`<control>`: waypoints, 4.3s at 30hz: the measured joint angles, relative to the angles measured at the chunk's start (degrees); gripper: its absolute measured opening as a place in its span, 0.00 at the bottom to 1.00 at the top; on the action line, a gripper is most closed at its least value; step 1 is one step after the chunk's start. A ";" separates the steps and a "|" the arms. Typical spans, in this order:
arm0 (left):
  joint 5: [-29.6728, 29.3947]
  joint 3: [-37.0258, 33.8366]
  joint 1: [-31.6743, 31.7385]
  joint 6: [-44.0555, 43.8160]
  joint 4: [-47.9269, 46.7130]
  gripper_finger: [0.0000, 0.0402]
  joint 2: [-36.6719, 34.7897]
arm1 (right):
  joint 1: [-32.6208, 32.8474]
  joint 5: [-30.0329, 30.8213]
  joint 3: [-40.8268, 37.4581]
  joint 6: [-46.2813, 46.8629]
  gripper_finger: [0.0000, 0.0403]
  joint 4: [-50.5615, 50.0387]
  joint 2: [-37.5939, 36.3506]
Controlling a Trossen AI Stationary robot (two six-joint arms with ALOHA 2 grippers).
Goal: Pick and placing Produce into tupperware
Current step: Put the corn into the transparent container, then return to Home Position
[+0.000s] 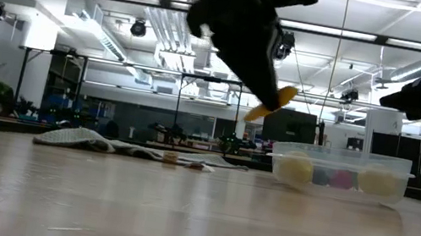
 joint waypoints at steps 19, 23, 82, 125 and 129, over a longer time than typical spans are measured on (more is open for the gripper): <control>7.19 -0.95 9.85 14.07 26.36 0.00 0.29 | 0.00 0.00 0.00 -0.20 0.02 -0.02 0.00; 8.98 -2.01 11.31 14.17 30.39 0.00 1.32 | -0.01 0.00 0.00 -0.20 0.02 -0.03 0.06; 13.89 -3.78 13.20 7.70 38.33 0.35 4.71 | -0.02 -0.01 -0.02 0.26 0.02 -0.06 0.11; 6.50 -74.74 15.51 4.11 55.94 0.00 -83.25 | -0.02 0.52 -0.02 -1.30 0.02 7.82 -0.01; 13.58 -74.38 21.53 1.60 52.66 0.00 -85.53 | -0.02 0.52 -0.02 -1.09 0.02 7.80 0.00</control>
